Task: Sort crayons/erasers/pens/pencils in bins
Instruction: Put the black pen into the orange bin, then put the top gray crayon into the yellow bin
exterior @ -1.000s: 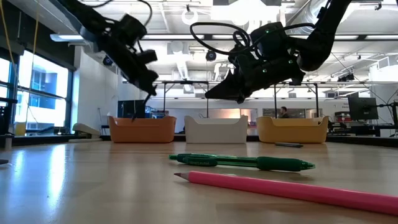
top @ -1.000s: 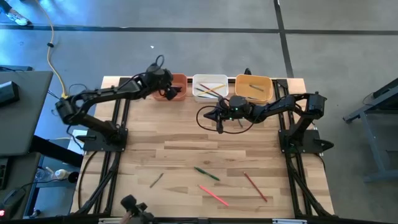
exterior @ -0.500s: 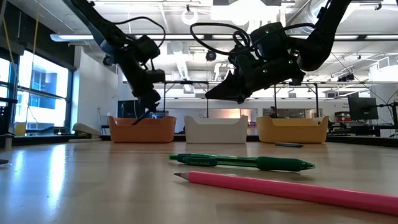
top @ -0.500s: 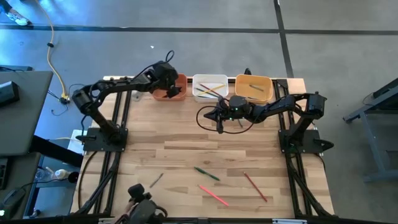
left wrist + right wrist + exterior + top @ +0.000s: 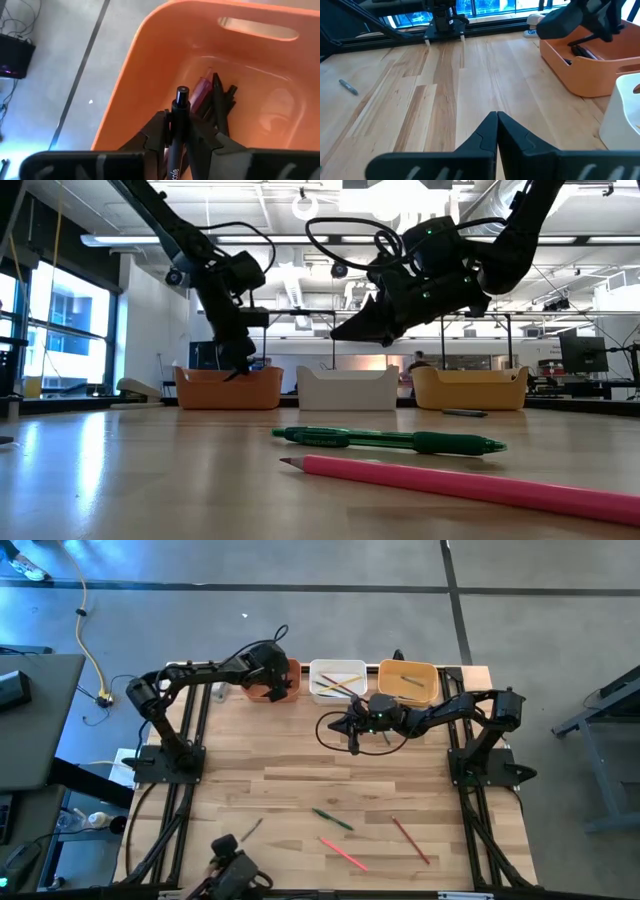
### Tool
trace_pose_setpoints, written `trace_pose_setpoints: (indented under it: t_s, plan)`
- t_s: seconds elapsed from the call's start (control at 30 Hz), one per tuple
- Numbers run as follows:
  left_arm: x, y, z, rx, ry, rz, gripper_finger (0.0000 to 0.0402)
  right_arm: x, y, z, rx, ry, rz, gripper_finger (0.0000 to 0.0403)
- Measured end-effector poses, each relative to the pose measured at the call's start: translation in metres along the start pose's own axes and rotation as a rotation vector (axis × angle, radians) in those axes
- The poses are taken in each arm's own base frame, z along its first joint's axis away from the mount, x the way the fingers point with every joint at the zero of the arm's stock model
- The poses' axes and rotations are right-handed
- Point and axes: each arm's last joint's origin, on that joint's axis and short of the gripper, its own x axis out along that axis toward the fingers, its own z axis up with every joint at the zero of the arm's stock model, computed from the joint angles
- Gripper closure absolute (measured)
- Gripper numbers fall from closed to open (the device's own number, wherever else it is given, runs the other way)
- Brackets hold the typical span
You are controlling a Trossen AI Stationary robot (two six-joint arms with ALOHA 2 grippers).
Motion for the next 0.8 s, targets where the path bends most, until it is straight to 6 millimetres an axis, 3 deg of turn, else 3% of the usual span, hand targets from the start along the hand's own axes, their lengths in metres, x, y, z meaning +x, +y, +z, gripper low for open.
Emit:
trace_pose_setpoints:
  t_s: [0.3,0.47,0.6,0.8]
  plan:
    - [-0.003,0.002,0.000,0.000,0.013,0.042,0.0310,0.000,0.000,0.000,0.001,0.003,0.000,0.0403]
    - [-0.004,0.003,0.000,0.002,0.024,0.066,0.0301,0.000,0.000,0.000,0.001,0.004,0.000,0.0403]
    - [-0.020,0.004,0.003,-0.055,-0.027,0.075,0.0326,-0.001,-0.001,-0.004,-0.005,0.045,-0.005,0.0403]
    - [-0.051,-0.005,-0.005,-0.163,-0.265,0.015,0.0391,-0.007,-0.007,0.000,-0.006,0.063,-0.084,0.0403]
